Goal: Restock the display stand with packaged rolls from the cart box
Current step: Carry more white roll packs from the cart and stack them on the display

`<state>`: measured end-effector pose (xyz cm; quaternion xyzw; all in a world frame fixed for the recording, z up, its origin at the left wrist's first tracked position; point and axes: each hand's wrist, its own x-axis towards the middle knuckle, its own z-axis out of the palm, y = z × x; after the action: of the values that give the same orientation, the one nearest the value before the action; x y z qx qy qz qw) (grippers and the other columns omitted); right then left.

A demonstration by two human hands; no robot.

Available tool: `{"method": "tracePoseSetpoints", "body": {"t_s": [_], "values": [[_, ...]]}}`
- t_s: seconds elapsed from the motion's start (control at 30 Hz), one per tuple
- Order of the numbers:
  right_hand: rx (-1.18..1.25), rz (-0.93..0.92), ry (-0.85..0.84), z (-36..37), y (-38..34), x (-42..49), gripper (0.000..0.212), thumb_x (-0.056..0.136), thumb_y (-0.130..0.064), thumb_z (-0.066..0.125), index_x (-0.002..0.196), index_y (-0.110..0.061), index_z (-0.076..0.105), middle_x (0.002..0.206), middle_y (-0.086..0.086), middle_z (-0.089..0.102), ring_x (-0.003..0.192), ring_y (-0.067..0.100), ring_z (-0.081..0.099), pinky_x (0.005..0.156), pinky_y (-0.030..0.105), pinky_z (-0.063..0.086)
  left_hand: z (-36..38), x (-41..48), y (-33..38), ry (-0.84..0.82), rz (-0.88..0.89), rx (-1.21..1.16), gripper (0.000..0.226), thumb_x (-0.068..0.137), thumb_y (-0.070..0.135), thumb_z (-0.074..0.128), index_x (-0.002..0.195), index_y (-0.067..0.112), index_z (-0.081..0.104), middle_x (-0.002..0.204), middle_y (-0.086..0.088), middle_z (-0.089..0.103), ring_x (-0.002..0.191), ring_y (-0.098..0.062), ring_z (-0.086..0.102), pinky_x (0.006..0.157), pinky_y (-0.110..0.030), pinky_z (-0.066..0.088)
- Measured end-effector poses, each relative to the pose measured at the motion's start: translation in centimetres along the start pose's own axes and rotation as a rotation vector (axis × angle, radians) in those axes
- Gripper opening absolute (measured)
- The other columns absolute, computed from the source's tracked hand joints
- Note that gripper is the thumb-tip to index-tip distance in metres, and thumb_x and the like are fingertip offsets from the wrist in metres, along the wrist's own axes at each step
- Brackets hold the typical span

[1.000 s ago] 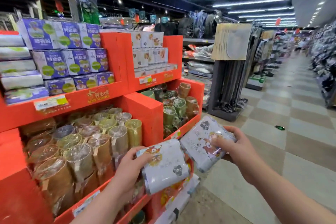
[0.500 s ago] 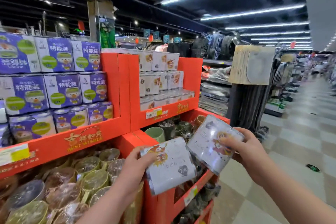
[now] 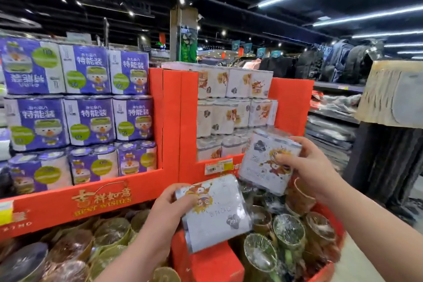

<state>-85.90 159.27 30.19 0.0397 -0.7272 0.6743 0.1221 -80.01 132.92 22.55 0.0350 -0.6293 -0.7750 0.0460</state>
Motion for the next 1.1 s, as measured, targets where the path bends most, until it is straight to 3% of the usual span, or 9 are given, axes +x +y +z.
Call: {"method": "tracePoseSetpoints", "body": {"t_s": [0.13,0.37,0.5,0.67,0.73,0.87,1.0,1.1], "values": [[-0.003,-0.075,-0.093,-1.3,0.2,8.6,0.04,0.076,0.008,0.069,0.102,-0.02,0.058,0.097,0.006,0.069,0.083,0.021,0.066,0.074,0.033,0.051,2.9,3.1,0.3,0.111,0.033,-0.005,0.015,0.086,0.0,0.06,0.097,0.009,0.064,0.083,-0.012,0.071,0.066,-0.021,0.065,0.052,-0.026,0.046],[-0.08,-0.154,-0.268,-2.9,0.9,23.1,0.061,0.072,-0.006,0.079,0.127,-0.014,0.055,0.105,0.01,0.071,0.094,0.023,0.069,0.085,0.04,0.056,9.4,7.8,0.3,0.318,0.107,-0.061,0.03,0.063,0.004,0.072,0.092,0.003,0.064,0.075,-0.012,0.072,0.065,-0.022,0.065,0.063,-0.033,0.048],[-0.104,-0.183,-0.362,-2.2,1.4,27.9,0.054,0.075,0.0,0.075,0.124,-0.013,0.055,0.103,0.009,0.067,0.09,0.021,0.065,0.072,0.025,0.052,12.4,9.6,0.1,0.433,0.125,-0.072,0.015,0.077,-0.003,0.068,0.09,0.003,0.063,0.071,-0.013,0.071,0.062,-0.023,0.065,0.062,-0.034,0.048],[-0.155,-0.169,-0.441,-0.9,3.9,32.6,0.067,0.068,-0.005,0.082,0.128,-0.015,0.055,0.113,0.011,0.067,0.101,0.025,0.066,0.095,0.044,0.052,14.5,10.1,0.4,0.525,0.116,-0.01,0.014,0.086,-0.004,0.058,0.095,0.004,0.065,0.075,-0.014,0.073,0.06,-0.02,0.068,0.053,-0.026,0.05],[-0.161,-0.158,-0.478,-0.3,4.8,33.5,0.068,0.068,-0.007,0.082,0.128,-0.018,0.053,0.115,0.011,0.067,0.099,0.023,0.065,0.094,0.041,0.051,14.8,10.2,0.8,0.545,0.119,0.014,0.013,0.087,-0.002,0.059,0.096,0.006,0.065,0.08,-0.014,0.074,0.064,-0.021,0.069,0.057,-0.029,0.05],[-0.233,-0.21,-0.422,0.2,6.3,33.5,0.085,0.052,-0.041,0.088,0.127,-0.025,0.051,0.123,0.005,0.06,0.111,0.025,0.059,0.099,0.048,0.047,15.2,10.5,1.4,0.552,0.117,0.054,0.014,0.086,0.0,0.062,0.099,0.007,0.065,0.086,-0.015,0.074,0.076,-0.029,0.069,0.07,-0.037,0.052],[-0.377,-0.217,-0.445,-0.5,5.7,32.4,0.078,0.066,-0.028,0.085,0.131,-0.019,0.043,0.118,0.003,0.06,0.109,0.023,0.058,0.097,0.042,0.048,15.6,10.7,2.0,0.541,0.118,0.086,0.028,0.073,0.009,0.073,0.101,0.009,0.065,0.094,-0.016,0.074,0.091,-0.037,0.068,0.088,-0.051,0.051],[-0.441,-0.205,-0.462,-0.5,6.0,32.4,0.058,0.071,-0.022,0.082,0.118,-0.018,0.049,0.114,0.003,0.064,0.104,0.023,0.061,0.094,0.04,0.049,15.5,10.8,2.0,0.537,0.106,0.092,0.02,0.082,0.006,0.067,0.101,0.011,0.065,0.096,-0.015,0.074,0.096,-0.04,0.067,0.089,-0.051,0.049]]}}
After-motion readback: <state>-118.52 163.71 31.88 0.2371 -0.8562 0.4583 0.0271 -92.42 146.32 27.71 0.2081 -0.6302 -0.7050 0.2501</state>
